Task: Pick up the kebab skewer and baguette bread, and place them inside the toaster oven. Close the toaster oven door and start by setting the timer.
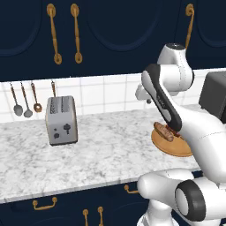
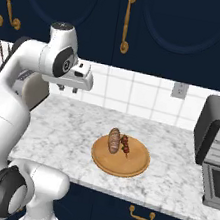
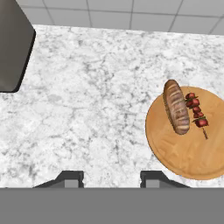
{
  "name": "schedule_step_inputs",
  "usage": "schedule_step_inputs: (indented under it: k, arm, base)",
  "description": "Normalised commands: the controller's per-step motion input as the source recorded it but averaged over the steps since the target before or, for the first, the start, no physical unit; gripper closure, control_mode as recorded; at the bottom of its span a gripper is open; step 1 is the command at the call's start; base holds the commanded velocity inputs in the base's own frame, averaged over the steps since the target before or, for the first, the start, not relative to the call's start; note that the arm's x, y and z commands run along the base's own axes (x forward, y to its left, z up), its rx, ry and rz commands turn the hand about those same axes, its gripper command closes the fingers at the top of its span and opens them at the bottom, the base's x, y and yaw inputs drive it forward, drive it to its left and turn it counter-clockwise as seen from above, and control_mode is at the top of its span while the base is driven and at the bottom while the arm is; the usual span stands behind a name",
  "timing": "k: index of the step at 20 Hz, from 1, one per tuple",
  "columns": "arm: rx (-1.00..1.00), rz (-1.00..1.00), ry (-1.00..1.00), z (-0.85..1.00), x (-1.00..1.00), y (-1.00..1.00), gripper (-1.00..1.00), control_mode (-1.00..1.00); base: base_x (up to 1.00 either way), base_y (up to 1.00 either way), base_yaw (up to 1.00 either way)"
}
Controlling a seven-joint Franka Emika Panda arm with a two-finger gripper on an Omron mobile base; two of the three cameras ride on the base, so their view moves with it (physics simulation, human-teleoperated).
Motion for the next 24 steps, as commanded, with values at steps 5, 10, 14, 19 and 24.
schedule_step_inputs:
  k: [5,10,14,19,24]
  arm:
    - [0.0,0.0,0.0,0.0,0.0,0.0,-1.0,1.0]
    - [0.0,0.0,0.0,0.0,0.0,0.0,-1.0,1.0]
    - [0.0,0.0,0.0,0.0,0.0,0.0,-1.0,1.0]
    - [0.0,0.0,0.0,0.0,0.0,0.0,-1.0,1.0]
    - [0.0,0.0,0.0,0.0,0.0,0.0,-1.0,1.0]
  base:
    - [0.0,0.0,0.0]
    - [-0.03,-0.15,0.0]
    - [0.0,-0.85,0.0]
    - [0.0,-0.97,0.0]
    - [0.0,-0.92,0.0]
